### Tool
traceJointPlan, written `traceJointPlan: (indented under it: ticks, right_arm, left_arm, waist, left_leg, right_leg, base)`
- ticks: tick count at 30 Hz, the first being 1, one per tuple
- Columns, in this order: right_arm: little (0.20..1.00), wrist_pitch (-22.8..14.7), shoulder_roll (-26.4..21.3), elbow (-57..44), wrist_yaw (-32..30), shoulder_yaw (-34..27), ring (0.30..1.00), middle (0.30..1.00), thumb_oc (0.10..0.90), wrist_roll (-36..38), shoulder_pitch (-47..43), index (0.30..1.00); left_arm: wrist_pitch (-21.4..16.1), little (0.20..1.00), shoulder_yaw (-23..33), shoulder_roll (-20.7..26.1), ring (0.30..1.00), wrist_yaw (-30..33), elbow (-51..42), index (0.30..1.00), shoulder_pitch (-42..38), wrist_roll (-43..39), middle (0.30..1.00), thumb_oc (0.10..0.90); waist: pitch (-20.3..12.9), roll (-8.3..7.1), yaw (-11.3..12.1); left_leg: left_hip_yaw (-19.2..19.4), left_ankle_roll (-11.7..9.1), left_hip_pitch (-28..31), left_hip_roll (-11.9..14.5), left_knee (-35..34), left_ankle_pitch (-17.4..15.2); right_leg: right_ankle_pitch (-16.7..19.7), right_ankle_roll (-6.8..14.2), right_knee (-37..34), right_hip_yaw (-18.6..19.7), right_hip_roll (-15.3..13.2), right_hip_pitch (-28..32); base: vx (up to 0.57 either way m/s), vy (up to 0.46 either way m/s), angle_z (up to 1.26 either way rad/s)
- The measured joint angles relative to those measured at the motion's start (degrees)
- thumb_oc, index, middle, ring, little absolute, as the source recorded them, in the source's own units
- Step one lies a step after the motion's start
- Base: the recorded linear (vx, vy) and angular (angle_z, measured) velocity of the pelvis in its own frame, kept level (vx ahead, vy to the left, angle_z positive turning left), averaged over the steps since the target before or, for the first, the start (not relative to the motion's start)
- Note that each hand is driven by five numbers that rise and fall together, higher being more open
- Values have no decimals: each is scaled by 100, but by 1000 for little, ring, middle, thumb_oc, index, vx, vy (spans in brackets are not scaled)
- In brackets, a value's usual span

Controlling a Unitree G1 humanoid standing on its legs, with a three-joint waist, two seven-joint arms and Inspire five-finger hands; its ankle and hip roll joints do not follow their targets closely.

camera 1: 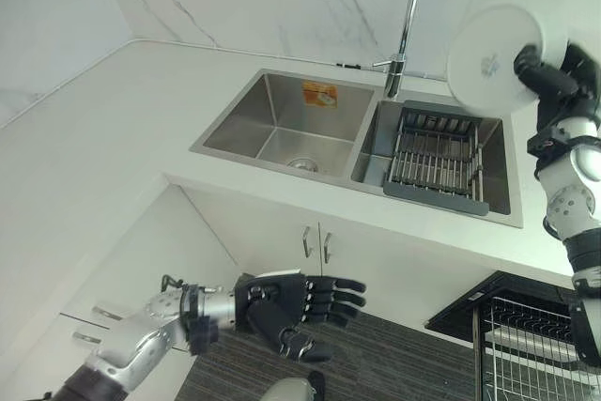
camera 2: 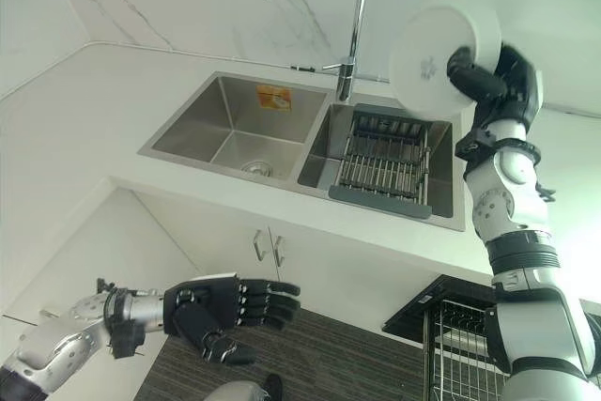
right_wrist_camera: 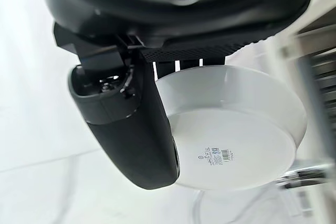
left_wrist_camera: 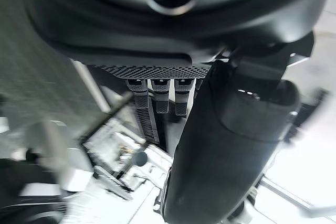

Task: Place the dishes in the dishwasher.

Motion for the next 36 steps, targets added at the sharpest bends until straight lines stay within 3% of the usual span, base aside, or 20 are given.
traceJointPlan:
  ticks: [5, 8, 9, 11, 14, 16, 20, 22, 24, 26, 28, 31, 32, 33, 34, 35, 36]
  right_arm:
    - [300, -164, 48, -682, 111, 17, 300, 300, 400, -211, 437, 300]
    - [300, -184, 174, -1576, 142, -178, 300, 300, 400, -213, 1129, 300]
    - [300, -232, 202, -1626, 136, -213, 300, 300, 400, -213, 1192, 300]
    - [300, -238, 569, -2200, -9, -609, 300, 300, 400, -390, 1691, 300]
    - [300, -240, 711, -2560, -13, -690, 300, 300, 400, -562, 1986, 300]
    - [300, -210, 831, -2909, -14, -734, 300, 300, 400, -722, 2154, 300]
    - [300, -107, 1201, -3360, -66, -754, 300, 300, 400, -951, 2300, 300]
    - [300, -121, 1332, -3517, -86, -759, 300, 300, 400, -1132, 2420, 300]
    - [300, -195, 1393, -3550, -43, -759, 300, 300, 400, -1272, 2466, 300]
    - [300, -307, 1407, -3562, -42, -764, 300, 300, 400, -1324, 2466, 300]
    - [300, -414, 1493, -3569, -30, -771, 300, 300, 400, -1341, 2488, 300]
    - [300, -529, 1698, -3678, -75, -770, 300, 300, 400, -1590, 2611, 300]
    - [300, -578, 1813, -3713, -59, -779, 300, 300, 400, -1711, 2655, 300]
    - [300, -608, 1875, -3741, -69, -775, 300, 300, 400, -1778, 2687, 300]
    - [300, -635, 1899, -3739, -79, -775, 300, 300, 400, -1781, 2692, 300]
    - [300, -640, 1845, -3734, -125, -801, 300, 300, 400, -1779, 2710, 300]
    - [300, -639, 1776, -3739, -212, -802, 300, 300, 400, -1773, 2751, 300]
  left_arm:
    - [185, 900, -22, -321, 900, 3, 1162, 900, 250, 331, 900, 800]
    - [250, 900, -222, -1217, 900, 180, 3443, 900, 255, 792, 900, 800]
    - [222, 900, -201, -1360, 900, 232, 3732, 900, 282, 870, 900, 800]
    - [-81, 900, 513, -2146, 900, 262, 5137, 900, 193, 856, 900, 800]
    - [-340, 900, 807, -2471, 900, 514, 6125, 900, -30, 994, 900, 800]
    - [-720, 900, 1426, -2906, 900, 825, 7440, 900, -428, 1045, 900, 800]
    - [-1225, 900, 1556, -3023, 900, 1718, 7968, 900, -627, 1446, 900, 800]
    - [-1352, 900, 1557, -3020, 900, 1987, 7983, 900, -628, 1570, 900, 800]
    - [-1423, 900, 1556, -3024, 900, 2151, 7976, 900, -677, 1663, 900, 800]
    - [-1450, 900, 1538, -3011, 900, 2262, 7958, 900, -735, 1785, 900, 800]
    - [-1565, 900, 1504, -3085, 900, 2414, 7965, 900, -777, 1809, 900, 800]
    - [-1690, 900, 1523, -3091, 900, 2504, 7947, 900, -805, 1834, 900, 800]
    - [-1692, 900, 1538, -3062, 900, 2539, 7925, 900, -819, 1858, 900, 800]
    - [-1690, 900, 1533, -3016, 900, 2548, 7828, 900, -806, 1902, 900, 800]
    - [-1663, 900, 1537, -2924, 900, 2581, 7736, 900, -807, 2051, 900, 800]
    - [-1642, 900, 1545, -2944, 900, 2752, 7741, 900, -853, 2202, 900, 800]
    - [-1645, 900, 1554, -3003, 900, 2813, 7714, 900, -803, 2231, 900, 800]
  waist:
    - [-4, 7, -239]
    - [-14, 9, -571]
    - [-13, 7, -628]
    - [-16, -2, -690]
    - [-23, -25, -836]
    - [-22, -74, -871]
    - [-21, -403, -1100]
    - [-46, -483, -1108]
    - [-52, -491, -995]
    - [-121, -588, -926]
    - [-106, -420, -808]
    - [-109, -352, -612]
    - [-110, -359, -568]
    - [-111, -397, -507]
    - [-92, -483, -508]
    - [-50, -389, -601]
    - [-79, -246, -621]
  left_leg:
    - [329, 62, -16, 77, 107, -134]
    - [650, 101, -15, 134, 107, -210]
    - [682, 118, -29, 143, 124, -230]
    - [835, 116, -6, 181, 142, -281]
    - [906, 121, -8, 180, 179, -318]
    - [992, 113, -16, 194, 206, -359]
    - [1141, 107, -48, 256, 283, -391]
    - [1294, 130, -51, 406, 285, -385]
    - [1452, 140, -112, 592, 359, -388]
    - [1513, 81, -238, 631, 514, -443]
    - [1565, -17, -334, 910, 603, -351]
    - [1541, -266, -437, 1267, 620, -220]
    - [1504, -401, -478, 1387, 639, -144]
    - [1424, -569, -514, 1510, 683, -80]
    - [1261, -770, -555, 1593, 705, 28]
    - [1026, -976, -598, 1769, 638, 201]
    - [765, -1116, -553, 1969, 347, 321]
  right_leg:
    - [11, 8, 124, 427, 9, -294]
    - [91, 53, 148, 803, 44, -446]
    - [105, 48, 146, 851, 55, -470]
    - [117, 62, 166, 1022, 79, -540]
    - [133, 74, 160, 1111, 87, -631]
    - [176, 101, 227, 1356, 119, -784]
    - [239, 114, 291, 1618, 172, -968]
    - [293, 151, 117, 1589, 173, -952]
    - [237, 143, 190, 1257, 41, -948]
    - [339, 291, 103, 1063, -335, -854]
    - [314, 426, 287, 776, -436, -954]
    - [316, 569, 564, 715, -1087, -1061]
    - [353, 681, 552, 663, -1220, -1080]
    - [485, 621, 298, 664, -1294, -1011]
    - [567, 627, 131, 678, -1249, -874]
    - [692, 717, 238, 571, -973, -819]
    - [516, 561, 289, 435, -658, -866]
  base:
    - [5, 143, -45]
    - [32, 131, -53]
    - [46, 131, -48]
    - [33, 66, -35]
    - [43, 57, -27]
    - [13, -1, -56]
    - [-63, -67, -40]
    - [-118, -136, -37]
    - [-91, -122, -47]
    - [-126, -249, -27]
    - [-107, -340, -26]
    - [-116, -440, -29]
    - [-131, -552, -24]
    - [-153, -608, -8]
    - [-144, -551, 27]
    - [-127, -479, 45]
    - [-109, -474, 14]
